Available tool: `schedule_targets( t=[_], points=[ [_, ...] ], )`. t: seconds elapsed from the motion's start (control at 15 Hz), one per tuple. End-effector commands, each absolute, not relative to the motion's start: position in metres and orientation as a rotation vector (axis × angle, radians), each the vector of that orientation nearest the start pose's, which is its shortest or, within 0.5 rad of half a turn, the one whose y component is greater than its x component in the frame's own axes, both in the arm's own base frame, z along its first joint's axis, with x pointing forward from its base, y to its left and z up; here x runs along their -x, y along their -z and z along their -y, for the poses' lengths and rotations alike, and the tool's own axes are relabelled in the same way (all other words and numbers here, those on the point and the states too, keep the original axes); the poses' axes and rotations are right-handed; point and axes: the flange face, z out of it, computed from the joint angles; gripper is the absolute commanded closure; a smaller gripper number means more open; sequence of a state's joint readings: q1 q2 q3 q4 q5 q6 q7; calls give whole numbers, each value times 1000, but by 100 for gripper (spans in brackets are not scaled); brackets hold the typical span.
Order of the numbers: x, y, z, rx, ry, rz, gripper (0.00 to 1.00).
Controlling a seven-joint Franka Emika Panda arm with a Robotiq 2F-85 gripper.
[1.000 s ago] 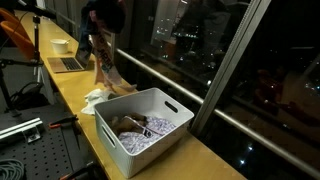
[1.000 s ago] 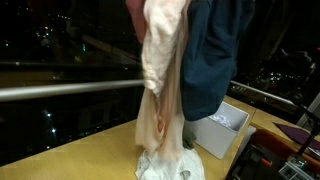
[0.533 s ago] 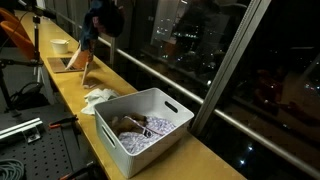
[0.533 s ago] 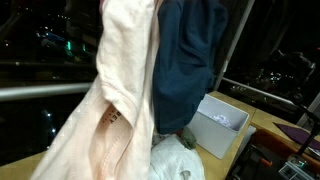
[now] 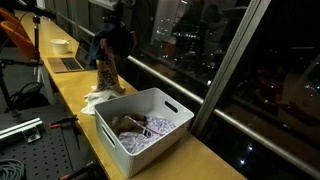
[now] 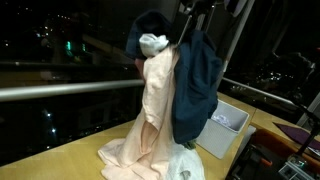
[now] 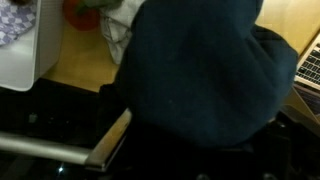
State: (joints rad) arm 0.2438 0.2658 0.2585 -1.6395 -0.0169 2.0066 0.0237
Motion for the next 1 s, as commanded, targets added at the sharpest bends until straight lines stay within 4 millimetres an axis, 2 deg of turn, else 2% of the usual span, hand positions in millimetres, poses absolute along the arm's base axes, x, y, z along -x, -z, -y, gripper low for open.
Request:
schedule_targets(
  t=[0.0,0.13,0.47,0.53,0.6,0.93],
  points=[
    [-576,-452,-278,2944,128,683,99],
    [-583,-437,-278,2938,106,690,99],
    [-588,-429,-283,2929,93,712,99],
    [-588,-429,-282,2928,93,709,69],
    [-587,-430,-281,2929,92,709,68],
    [-587,-428,-261,2919,85,665,33]
  ],
)
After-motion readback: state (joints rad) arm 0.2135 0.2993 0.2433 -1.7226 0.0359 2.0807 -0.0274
